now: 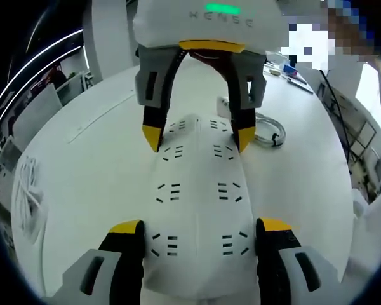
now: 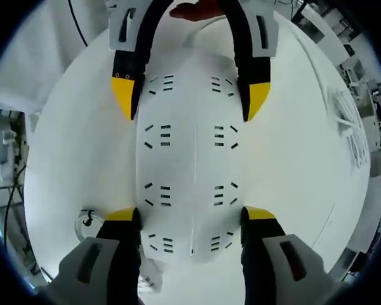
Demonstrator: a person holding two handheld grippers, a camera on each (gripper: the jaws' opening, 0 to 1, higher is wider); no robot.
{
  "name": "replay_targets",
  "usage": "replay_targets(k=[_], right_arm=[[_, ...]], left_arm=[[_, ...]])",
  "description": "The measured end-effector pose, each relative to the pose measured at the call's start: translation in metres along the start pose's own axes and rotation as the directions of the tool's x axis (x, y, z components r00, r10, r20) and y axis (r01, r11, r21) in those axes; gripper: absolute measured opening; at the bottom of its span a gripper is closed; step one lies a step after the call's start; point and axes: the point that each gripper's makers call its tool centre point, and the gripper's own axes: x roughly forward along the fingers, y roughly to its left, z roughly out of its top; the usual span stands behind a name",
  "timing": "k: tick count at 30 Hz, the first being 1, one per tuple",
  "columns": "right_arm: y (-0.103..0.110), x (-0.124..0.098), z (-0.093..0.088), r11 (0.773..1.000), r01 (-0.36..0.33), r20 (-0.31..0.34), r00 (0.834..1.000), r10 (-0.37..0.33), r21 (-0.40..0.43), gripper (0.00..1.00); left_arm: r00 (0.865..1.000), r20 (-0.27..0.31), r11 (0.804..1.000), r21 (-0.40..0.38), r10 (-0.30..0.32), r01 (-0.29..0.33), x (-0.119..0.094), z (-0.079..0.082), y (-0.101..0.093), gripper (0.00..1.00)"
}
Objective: Straighten the power strip on the desk, plug the charger into it
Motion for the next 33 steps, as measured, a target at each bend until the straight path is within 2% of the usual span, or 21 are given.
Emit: replay_targets(k=[14, 24, 33], right_arm=[[-0.0009, -0.0006, 0.0, 0.999, 0.016, 0.003, 1.0, -0.016, 0.032, 0.62], [-0.0007, -0.0016, 0.001, 0.995, 0.03, 0.121, 0.992, -0.042, 0.098, 0.62], [0.0009, -0.0006, 0.0029, 0.994, 0.027, 0.092, 0.995, -0.037, 0.104, 0.62]], left_arm=[[1.0, -0.014, 1.0, 0.014, -0.011, 0.011, -0.0007, -0.0015, 0.0011, 0.72], [1.0, -0.016, 1.0, 0.02, -0.015, 0.015, -0.0009, -0.0006, 0.0012, 0.72], [1.0, -0.022, 1.0, 0.025, -0.018, 0.019, -0.0015, -0.0005, -0.0003, 0.72]])
